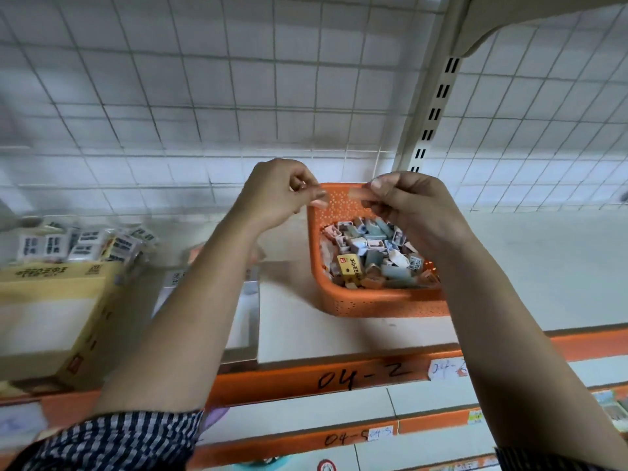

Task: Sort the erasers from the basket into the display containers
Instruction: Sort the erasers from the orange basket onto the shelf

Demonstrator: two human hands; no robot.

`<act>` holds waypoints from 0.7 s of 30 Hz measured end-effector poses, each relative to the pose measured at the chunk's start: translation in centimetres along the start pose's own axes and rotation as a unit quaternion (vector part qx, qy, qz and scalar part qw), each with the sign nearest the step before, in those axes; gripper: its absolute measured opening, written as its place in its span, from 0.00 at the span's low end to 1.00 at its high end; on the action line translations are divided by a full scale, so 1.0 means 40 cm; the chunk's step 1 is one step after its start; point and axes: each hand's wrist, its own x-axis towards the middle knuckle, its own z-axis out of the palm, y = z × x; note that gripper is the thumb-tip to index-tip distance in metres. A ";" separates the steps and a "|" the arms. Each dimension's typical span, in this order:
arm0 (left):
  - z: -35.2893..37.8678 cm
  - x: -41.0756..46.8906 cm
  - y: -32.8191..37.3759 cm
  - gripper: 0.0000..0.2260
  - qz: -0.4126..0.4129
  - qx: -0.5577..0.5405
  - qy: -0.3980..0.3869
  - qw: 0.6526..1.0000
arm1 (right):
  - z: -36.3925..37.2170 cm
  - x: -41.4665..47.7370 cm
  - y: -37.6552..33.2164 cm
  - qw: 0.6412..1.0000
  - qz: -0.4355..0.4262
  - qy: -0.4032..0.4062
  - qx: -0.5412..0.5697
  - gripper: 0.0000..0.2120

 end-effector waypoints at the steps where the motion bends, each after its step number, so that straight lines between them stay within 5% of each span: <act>1: -0.035 -0.015 -0.019 0.04 -0.012 -0.013 0.020 1.000 | 0.035 0.006 -0.001 1.000 -0.003 -0.010 -0.003 0.01; 8: -0.216 -0.142 -0.188 0.01 -0.123 -0.032 0.131 0.983 | 0.327 0.047 0.077 0.985 -0.018 -0.042 -0.165 0.10; 15: -0.256 -0.230 -0.291 0.05 -0.195 -0.028 0.131 0.971 | 0.446 0.102 0.270 0.925 0.042 -0.019 -0.377 0.09; 21: -0.247 -0.214 -0.326 0.02 -0.212 0.022 0.105 0.971 | 0.429 0.110 0.312 0.905 0.043 0.017 -0.423 0.05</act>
